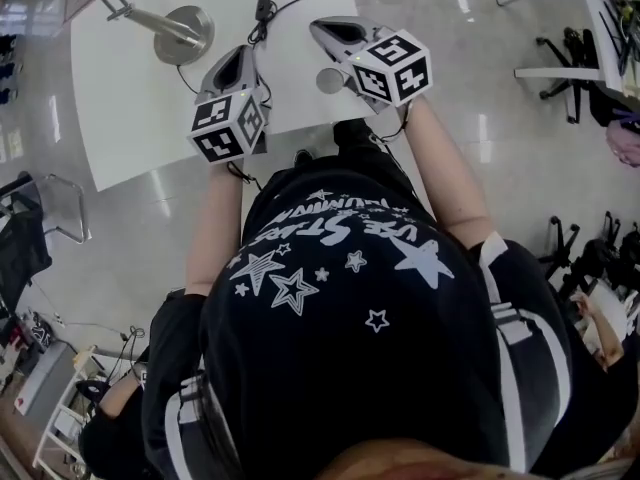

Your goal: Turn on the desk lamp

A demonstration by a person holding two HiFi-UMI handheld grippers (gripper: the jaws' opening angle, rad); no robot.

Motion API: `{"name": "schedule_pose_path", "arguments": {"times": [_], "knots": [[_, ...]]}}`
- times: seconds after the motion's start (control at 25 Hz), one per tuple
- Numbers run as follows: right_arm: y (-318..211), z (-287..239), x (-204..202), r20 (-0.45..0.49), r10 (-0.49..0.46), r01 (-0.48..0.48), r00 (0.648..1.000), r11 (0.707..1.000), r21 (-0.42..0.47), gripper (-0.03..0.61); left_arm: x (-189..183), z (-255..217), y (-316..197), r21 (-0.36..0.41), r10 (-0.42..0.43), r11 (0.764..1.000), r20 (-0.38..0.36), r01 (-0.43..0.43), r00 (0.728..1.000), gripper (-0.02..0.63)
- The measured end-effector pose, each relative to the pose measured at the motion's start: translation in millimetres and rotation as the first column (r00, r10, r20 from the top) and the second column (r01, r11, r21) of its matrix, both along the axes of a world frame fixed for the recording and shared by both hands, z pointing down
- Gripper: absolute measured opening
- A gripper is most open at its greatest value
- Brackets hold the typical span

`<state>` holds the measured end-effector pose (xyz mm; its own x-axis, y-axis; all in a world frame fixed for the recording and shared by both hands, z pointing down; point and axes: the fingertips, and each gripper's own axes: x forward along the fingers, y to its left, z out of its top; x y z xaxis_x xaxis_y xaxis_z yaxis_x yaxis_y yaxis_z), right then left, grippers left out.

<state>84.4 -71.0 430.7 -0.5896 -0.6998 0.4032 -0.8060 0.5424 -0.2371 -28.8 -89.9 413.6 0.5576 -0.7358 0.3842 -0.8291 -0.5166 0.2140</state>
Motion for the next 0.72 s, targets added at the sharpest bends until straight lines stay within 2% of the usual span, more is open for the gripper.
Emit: {"name": "schedule_pose_path", "arguments": {"times": [0.4, 0.72], "knots": [[78.9, 16.8, -18.2, -0.039, 0.080, -0.081, 0.996, 0.997, -0.022, 0.005, -16.1, -1.9, 59.8, 0.013, 0.081, 0.997, -0.033, -0.080, 0.996, 0.017], [112.7, 9.9, -17.0, -0.055, 0.115, -0.115, 0.992, 0.993, -0.007, 0.005, -17.0, -4.7, 90.8, 0.017, 0.117, 0.993, -0.046, -0.116, 0.992, 0.017]]}}
